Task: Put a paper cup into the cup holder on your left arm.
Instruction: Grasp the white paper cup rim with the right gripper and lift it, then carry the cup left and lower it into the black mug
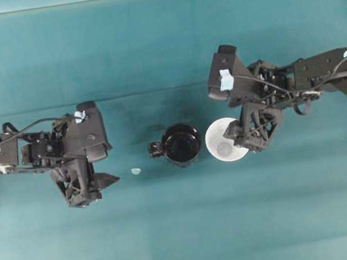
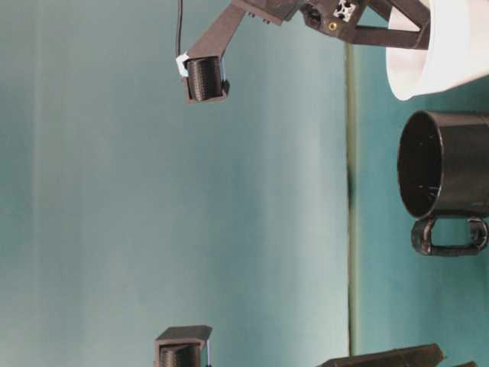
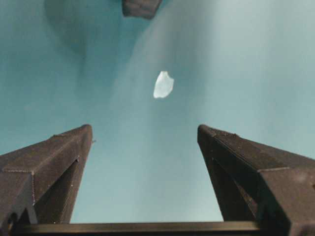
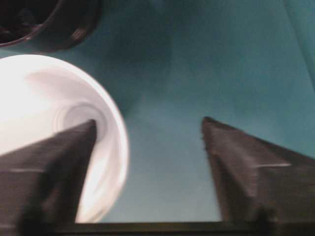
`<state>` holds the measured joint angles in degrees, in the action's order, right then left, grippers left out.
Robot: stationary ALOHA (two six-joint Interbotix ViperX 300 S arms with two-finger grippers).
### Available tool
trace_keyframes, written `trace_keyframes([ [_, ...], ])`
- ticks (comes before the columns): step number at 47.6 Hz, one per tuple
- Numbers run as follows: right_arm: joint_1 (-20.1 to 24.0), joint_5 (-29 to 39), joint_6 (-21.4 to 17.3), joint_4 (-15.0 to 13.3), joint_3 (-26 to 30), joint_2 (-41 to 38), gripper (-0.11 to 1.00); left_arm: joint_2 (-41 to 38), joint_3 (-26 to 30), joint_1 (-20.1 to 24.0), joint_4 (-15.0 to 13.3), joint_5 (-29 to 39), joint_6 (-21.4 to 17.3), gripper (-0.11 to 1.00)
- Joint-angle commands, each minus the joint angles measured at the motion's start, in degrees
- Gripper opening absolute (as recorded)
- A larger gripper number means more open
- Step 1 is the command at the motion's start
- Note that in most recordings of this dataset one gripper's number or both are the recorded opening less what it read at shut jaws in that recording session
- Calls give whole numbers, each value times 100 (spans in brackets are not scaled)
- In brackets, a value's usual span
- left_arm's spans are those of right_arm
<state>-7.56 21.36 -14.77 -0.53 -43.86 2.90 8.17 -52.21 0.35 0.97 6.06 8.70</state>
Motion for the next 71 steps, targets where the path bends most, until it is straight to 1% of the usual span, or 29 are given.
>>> trace_keyframes([
  [1,114,-53,-44,18,123,53,69,44,18,-9,9,-44,9,92],
  [9,211,-26,-53,18,211,123,24,26,-9,-9,9,-114,9,92],
  [12,211,-18,-70,26,220,149,11,18,-18,-9,9,-149,9,92],
  [15,211,0,-70,62,220,149,3,0,-18,-9,0,-176,9,92],
  [17,220,26,-70,88,220,149,0,0,-18,-9,9,-211,9,92],
  [22,220,70,-79,123,211,149,-2,-53,-44,0,9,-255,18,92],
  [27,211,176,-79,185,220,220,-2,-88,-62,0,0,-264,105,92],
  [36,26,826,-79,264,308,747,-3,-88,-53,0,9,-272,255,92],
  [41,-123,1230,-79,325,466,1081,-3,-88,-53,0,9,-281,255,92],
  [47,-281,1512,-53,492,923,1292,-3,-97,-62,0,9,-281,255,92],
  [53,-281,1591,-70,562,1380,1151,-3,-88,-79,0,9,-281,255,92],
  [59,-167,1644,-70,677,1881,712,-3,-88,-88,0,0,-281,255,92],
  [66,-79,1714,-44,668,2391,167,-3,-97,-88,0,9,-281,272,92],
  [71,-88,1723,-35,633,2593,-176,-3,-88,-97,0,9,-281,281,92],
])
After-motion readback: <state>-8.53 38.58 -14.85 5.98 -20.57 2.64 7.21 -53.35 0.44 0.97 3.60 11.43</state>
